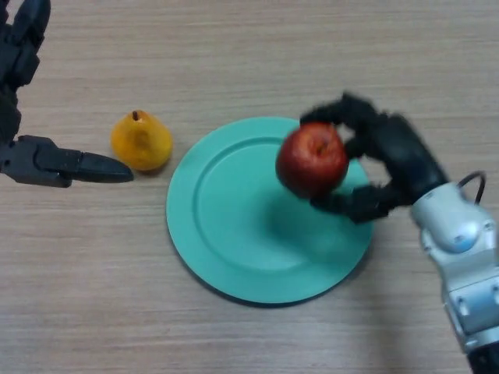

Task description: Pick up the red apple and place it on the plate

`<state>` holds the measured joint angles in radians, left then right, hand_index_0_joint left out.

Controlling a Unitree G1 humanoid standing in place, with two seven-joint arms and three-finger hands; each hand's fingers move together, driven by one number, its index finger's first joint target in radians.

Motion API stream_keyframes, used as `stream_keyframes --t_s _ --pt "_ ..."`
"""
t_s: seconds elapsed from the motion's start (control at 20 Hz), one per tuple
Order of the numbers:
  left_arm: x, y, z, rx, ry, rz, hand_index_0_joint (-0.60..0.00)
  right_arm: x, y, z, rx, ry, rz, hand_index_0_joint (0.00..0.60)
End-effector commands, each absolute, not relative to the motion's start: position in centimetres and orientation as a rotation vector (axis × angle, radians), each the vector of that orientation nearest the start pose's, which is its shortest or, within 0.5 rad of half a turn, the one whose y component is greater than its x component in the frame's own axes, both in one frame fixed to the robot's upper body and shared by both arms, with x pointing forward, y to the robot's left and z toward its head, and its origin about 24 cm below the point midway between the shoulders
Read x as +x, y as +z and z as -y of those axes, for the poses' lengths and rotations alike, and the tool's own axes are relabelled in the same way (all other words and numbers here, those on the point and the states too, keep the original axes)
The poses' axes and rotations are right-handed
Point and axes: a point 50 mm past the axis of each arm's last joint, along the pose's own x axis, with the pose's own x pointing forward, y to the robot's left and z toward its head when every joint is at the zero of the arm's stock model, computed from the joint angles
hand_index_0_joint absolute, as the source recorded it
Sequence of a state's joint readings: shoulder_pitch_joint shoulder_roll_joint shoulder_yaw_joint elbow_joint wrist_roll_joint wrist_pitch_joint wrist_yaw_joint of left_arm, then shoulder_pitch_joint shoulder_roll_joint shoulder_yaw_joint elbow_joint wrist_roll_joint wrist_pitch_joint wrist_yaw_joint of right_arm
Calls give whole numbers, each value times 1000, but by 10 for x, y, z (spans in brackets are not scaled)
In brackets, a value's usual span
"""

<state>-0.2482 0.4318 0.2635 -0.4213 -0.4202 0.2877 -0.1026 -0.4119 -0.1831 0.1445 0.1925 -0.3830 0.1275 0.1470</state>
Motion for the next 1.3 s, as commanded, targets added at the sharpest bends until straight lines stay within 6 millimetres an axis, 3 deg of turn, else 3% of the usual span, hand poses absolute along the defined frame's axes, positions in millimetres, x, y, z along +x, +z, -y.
stream_keyframes --t_s 0.05,0.15,0.3,0.4,0.55,0.75,0.8,0.9,1.1,1.3 --pt "246 244 -237 125 -28 650 0 331 128 129 -597 147 262 600" --pt "245 242 -237 121 -32 649 0 329 116 124 -585 150 223 600" --pt "245 240 -237 113 -24 646 0 329 116 120 -566 173 221 200" --pt "247 238 -237 93 -39 610 0 331 123 116 -524 219 208 0" --pt "249 237 -235 73 -49 588 0 334 129 116 -476 237 181 0" --pt "251 240 -233 71 -65 580 0 334 165 132 -349 245 271 0" --pt "252 244 -236 82 -62 594 0 328 180 143 -311 236 318 0" --pt "253 244 -238 90 -56 599 0 317 189 160 -274 221 334 0" --pt "250 239 -240 93 -29 642 0 286 197 186 -190 179 386 0" --pt "247 237 -240 91 -35 644 0 259 207 189 -95 165 378 0"
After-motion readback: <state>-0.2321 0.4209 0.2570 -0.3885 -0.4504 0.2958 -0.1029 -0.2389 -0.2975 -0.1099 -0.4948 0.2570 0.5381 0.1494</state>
